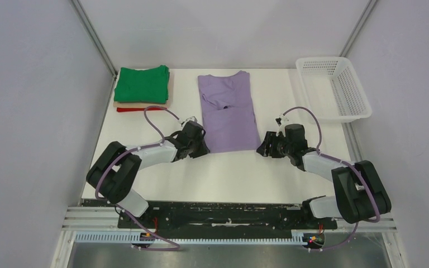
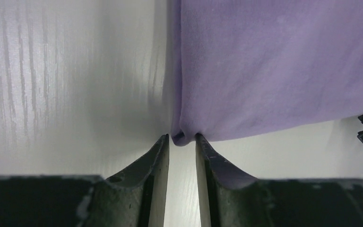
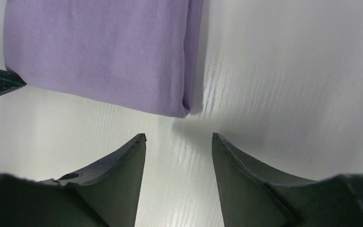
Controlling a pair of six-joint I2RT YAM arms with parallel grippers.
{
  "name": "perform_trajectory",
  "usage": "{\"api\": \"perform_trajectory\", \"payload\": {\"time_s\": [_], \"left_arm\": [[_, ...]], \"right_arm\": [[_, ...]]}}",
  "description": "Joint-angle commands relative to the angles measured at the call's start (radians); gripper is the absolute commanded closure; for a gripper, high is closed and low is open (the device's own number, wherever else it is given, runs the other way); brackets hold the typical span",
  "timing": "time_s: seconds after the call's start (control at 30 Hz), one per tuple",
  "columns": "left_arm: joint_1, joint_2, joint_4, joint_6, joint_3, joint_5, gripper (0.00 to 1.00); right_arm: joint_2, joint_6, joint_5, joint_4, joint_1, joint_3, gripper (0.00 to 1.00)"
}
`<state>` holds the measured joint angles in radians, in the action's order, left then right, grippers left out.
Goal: Fold and stack the t-shirts
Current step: Grab one side of the 2/3 rectangular tshirt with both arms
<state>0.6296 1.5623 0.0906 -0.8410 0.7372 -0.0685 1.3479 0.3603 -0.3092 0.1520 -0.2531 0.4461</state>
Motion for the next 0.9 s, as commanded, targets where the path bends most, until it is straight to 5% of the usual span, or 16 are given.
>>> {"api": "perform_trajectory", "payload": {"time_s": [0.0,0.23,0.37,0.47,0.7,0.87], "left_arm": [[-0.002,0.053,-0.038,-0.026,0.018,0.008,0.68],[-0.002,0.112,-0.039,-0.014,0.053,0.008,0.77],[-0.002,0.124,-0.02,-0.002,0.068,-0.008,0.98],[-0.002,0.118,-0.021,0.012,0.063,-0.014,0.98],[0.005,0.05,-0.026,0.023,0.014,-0.002,0.98],[0.054,-0.072,0.034,0.008,-0.073,-0.045,0.98]], "right_arm": [[0.044,0.01,-0.029,0.037,-0.002,0.006,0.45],[0.108,0.019,-0.021,0.06,-0.006,0.036,0.49],[0.147,0.024,-0.006,0.061,-0.008,0.061,0.55],[0.163,0.021,-0.006,0.058,-0.009,0.067,0.63],[0.141,0.013,-0.082,0.031,-0.028,0.033,1.0],[0.012,-0.035,-0.094,-0.064,-0.059,-0.044,1.0]]}}
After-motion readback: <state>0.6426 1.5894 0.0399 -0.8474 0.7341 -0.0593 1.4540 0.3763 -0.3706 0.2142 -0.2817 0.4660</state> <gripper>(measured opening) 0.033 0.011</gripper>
